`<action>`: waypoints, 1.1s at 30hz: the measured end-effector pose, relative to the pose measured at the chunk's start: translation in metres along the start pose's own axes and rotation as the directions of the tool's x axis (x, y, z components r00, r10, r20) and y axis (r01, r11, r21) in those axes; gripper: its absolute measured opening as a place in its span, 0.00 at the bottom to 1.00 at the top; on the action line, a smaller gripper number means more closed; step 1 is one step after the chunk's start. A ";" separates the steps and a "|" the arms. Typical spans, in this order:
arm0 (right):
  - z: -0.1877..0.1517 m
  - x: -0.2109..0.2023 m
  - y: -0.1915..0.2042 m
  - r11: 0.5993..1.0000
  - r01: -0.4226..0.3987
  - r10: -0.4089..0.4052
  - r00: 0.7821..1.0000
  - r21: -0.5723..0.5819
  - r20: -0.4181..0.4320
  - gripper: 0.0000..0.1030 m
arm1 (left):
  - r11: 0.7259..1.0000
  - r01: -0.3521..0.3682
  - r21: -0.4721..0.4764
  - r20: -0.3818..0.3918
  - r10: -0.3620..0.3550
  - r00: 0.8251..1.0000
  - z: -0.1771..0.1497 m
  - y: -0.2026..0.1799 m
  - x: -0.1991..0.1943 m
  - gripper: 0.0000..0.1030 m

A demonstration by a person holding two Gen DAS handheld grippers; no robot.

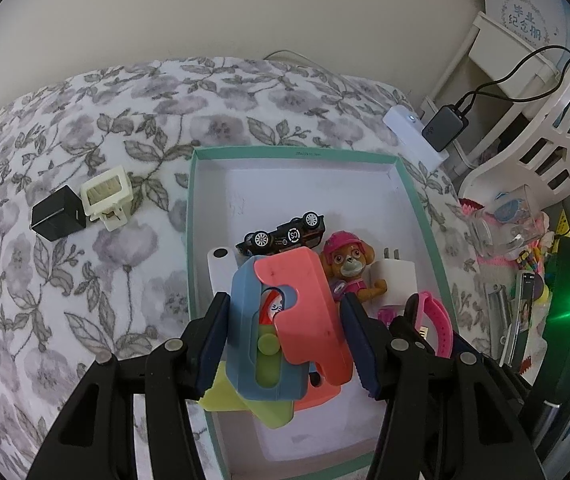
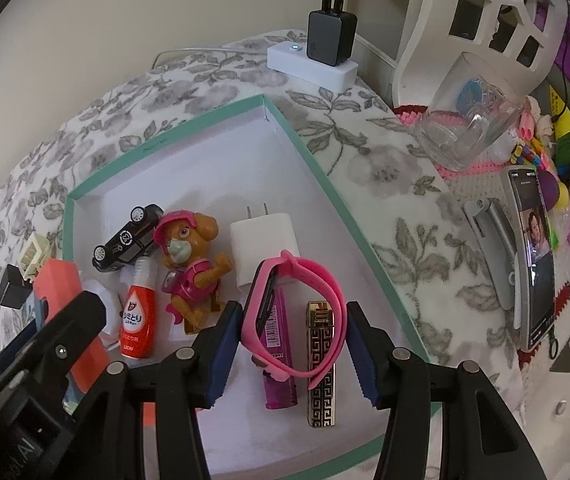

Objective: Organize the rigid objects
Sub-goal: 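Lift and carry the toy knife and pink band into the tray, then open both tools to release the items and withdraw from the tray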

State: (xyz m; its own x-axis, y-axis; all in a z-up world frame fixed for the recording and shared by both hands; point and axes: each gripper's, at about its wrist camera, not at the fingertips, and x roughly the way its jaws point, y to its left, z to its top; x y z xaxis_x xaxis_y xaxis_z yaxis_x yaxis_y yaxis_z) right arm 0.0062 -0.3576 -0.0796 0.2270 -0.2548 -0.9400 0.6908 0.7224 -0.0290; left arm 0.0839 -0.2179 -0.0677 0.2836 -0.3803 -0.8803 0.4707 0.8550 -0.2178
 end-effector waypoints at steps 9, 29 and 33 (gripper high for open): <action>0.000 -0.001 0.000 1.000 -0.008 0.008 1.000 0.007 0.000 0.54 | 1.000 0.011 -0.003 0.001 -0.011 1.000 0.000 0.000 -0.002 0.56; 0.005 -0.029 0.006 0.999 -0.032 0.031 0.995 0.006 0.094 0.54 | 0.998 -0.024 -0.052 0.041 0.027 0.999 0.008 0.020 -0.021 0.58; 0.004 -0.030 0.014 0.999 -0.051 0.051 0.994 -0.012 0.092 0.54 | 0.995 -0.062 -0.078 0.041 0.066 0.997 0.010 0.031 -0.024 0.63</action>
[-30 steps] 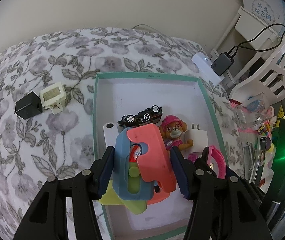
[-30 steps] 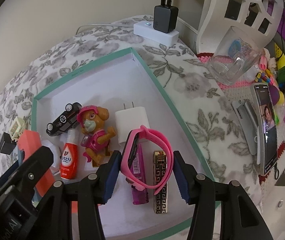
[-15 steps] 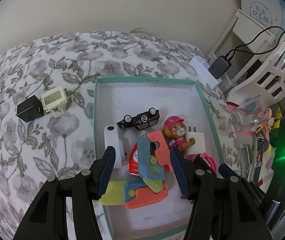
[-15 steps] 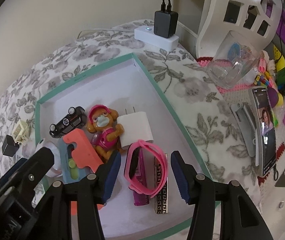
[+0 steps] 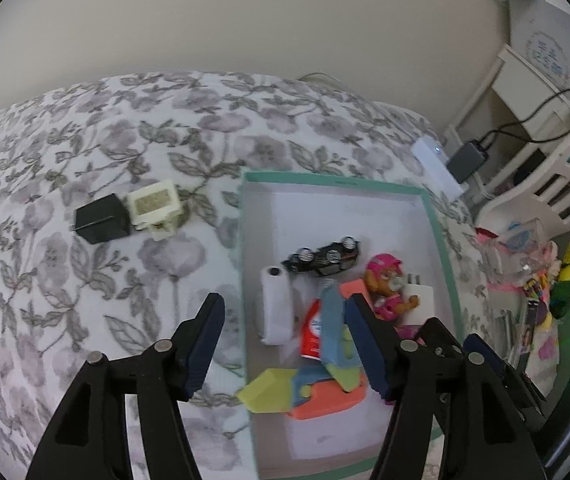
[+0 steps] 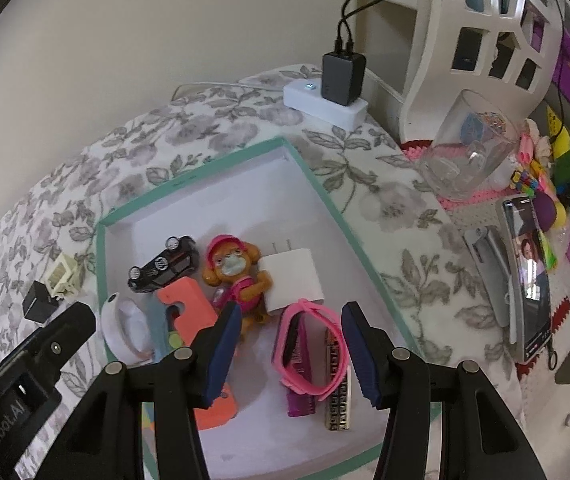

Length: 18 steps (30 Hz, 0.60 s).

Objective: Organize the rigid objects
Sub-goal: 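Open both tools to release the items and withdraw from the tray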

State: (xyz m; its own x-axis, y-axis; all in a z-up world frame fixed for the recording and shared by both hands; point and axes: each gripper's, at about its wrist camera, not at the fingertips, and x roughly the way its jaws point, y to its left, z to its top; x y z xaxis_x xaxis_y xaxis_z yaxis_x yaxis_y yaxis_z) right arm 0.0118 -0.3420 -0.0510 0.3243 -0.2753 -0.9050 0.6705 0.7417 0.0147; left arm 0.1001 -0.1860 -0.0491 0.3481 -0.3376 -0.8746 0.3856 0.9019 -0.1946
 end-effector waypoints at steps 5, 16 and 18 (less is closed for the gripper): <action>-0.003 -0.001 0.017 0.998 -0.046 0.046 0.999 -0.041 -0.005 0.61 | 0.996 -0.067 -0.052 -0.010 0.067 0.998 0.003 0.022 0.000 0.69; -0.013 -0.001 0.051 0.986 -0.087 0.087 0.996 -0.141 -0.002 0.86 | 0.952 -0.197 -0.233 -0.043 0.193 0.980 0.006 0.085 0.001 0.92; -0.014 -0.002 0.054 0.984 -0.092 0.094 0.996 -0.152 0.002 0.87 | 0.942 -0.209 -0.263 -0.047 0.204 0.978 0.006 0.096 0.000 0.93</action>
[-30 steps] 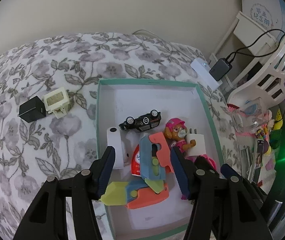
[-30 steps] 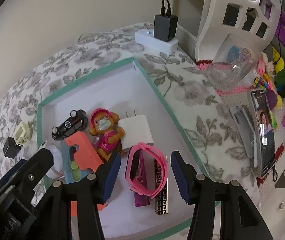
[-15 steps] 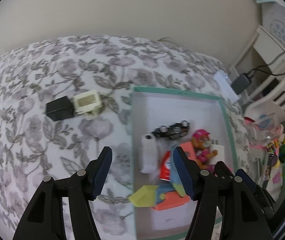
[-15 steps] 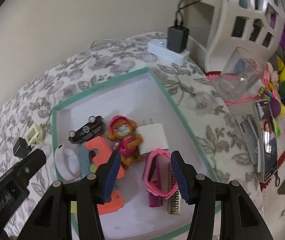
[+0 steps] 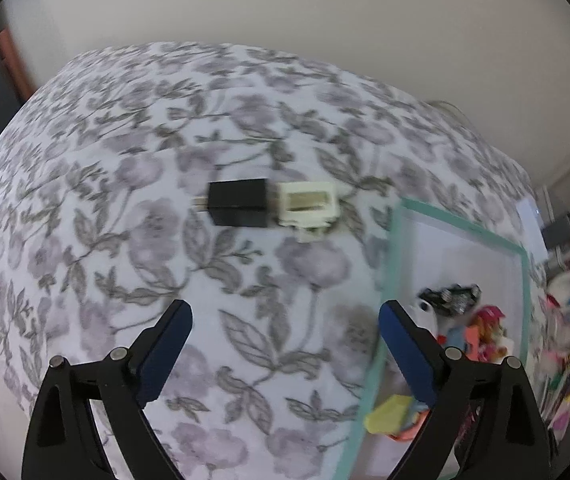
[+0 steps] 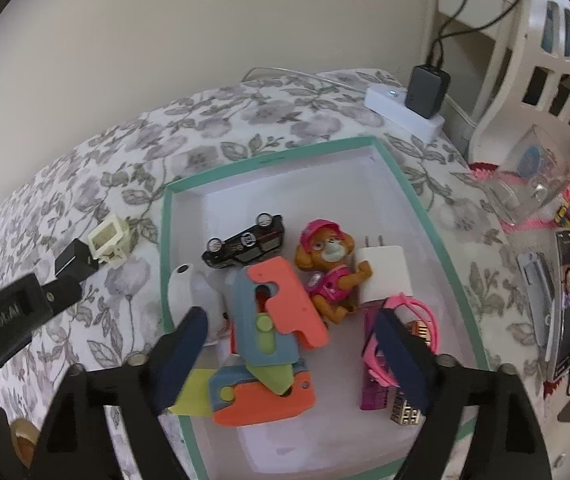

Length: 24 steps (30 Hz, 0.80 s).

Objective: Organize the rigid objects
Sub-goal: 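Open both tools to release the items and withdraw from the tray, then grasp the black charger with left tool while right tool grasps the cream connector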

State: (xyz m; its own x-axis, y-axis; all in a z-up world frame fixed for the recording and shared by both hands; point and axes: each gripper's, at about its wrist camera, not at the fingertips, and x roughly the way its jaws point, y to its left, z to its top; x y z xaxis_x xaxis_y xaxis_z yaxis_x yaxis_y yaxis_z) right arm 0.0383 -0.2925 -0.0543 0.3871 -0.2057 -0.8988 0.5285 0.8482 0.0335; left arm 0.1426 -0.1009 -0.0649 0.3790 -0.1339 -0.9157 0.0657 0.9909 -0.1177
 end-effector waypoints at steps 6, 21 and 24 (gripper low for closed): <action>-0.001 0.000 0.009 0.999 -0.004 0.004 1.000 -0.034 0.008 0.88 | 0.997 -0.033 -0.070 0.002 0.033 0.999 0.008 0.026 0.000 0.94; -0.003 -0.002 0.034 0.995 -0.013 0.016 0.999 -0.103 0.028 1.00 | 0.983 -0.073 -0.170 0.037 0.081 0.996 0.024 0.072 -0.002 0.96; 0.000 -0.004 0.041 0.993 -0.026 0.031 0.999 -0.114 0.038 1.00 | 0.981 -0.082 -0.177 0.052 0.092 0.994 0.028 0.078 -0.003 0.96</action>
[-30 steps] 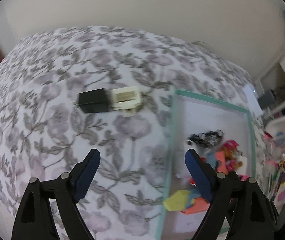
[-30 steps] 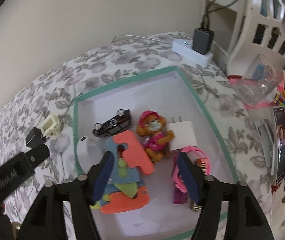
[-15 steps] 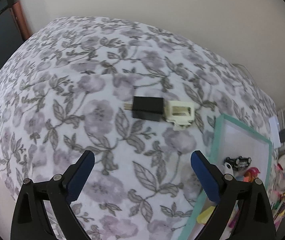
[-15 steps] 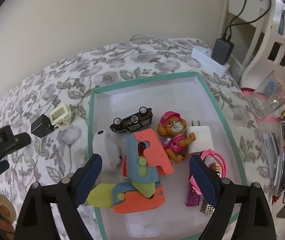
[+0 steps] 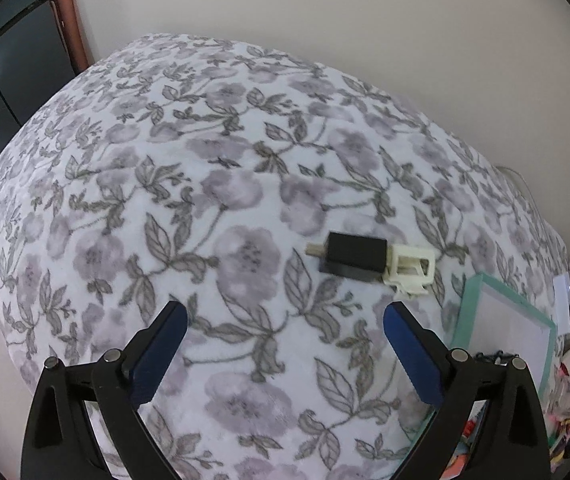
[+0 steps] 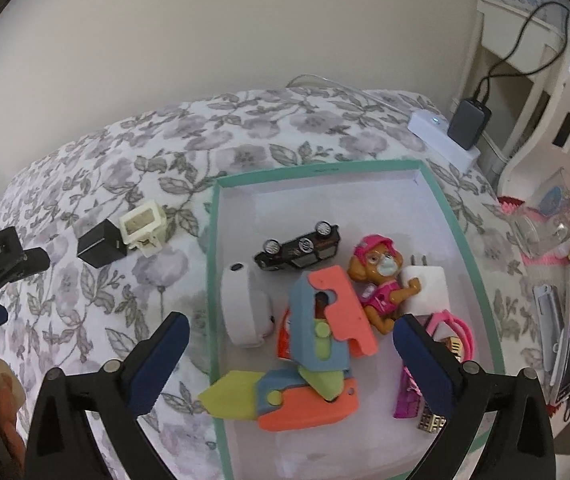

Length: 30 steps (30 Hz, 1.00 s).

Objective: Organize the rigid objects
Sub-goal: 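Grasp the black charger with left tool while right tool grasps the cream connector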

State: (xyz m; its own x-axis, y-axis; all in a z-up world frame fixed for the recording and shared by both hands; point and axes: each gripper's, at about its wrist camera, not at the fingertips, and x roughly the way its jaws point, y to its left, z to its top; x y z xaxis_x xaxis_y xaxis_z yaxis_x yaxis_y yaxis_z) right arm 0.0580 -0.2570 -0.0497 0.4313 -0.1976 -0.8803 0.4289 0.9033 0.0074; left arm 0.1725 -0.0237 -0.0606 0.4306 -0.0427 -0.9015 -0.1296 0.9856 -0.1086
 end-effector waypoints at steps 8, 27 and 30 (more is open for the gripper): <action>0.022 -0.006 0.024 0.999 -0.051 0.052 0.997 -0.009 0.057 1.00 | 0.999 0.037 -0.032 -0.021 -0.038 0.999 0.018 0.014 0.012 0.96; 0.052 0.057 0.101 0.983 -0.110 0.117 0.992 -0.147 0.040 0.99 | 0.990 0.133 -0.047 -0.075 -0.136 0.988 0.046 -0.001 0.054 0.96; 0.056 0.071 0.100 0.984 -0.121 0.126 0.991 -0.129 0.032 0.97 | 0.989 0.143 -0.037 -0.089 -0.146 0.985 0.048 -0.005 0.062 0.96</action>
State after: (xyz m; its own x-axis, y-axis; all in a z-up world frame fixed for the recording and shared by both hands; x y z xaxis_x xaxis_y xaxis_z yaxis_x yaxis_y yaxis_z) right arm 0.1755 -0.2017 -0.0850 0.5075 -0.0943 -0.8565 0.2677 0.9621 0.0527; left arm 0.2432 -0.0233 -0.0960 0.3637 -0.2007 -0.9096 -0.0997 0.9625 -0.2522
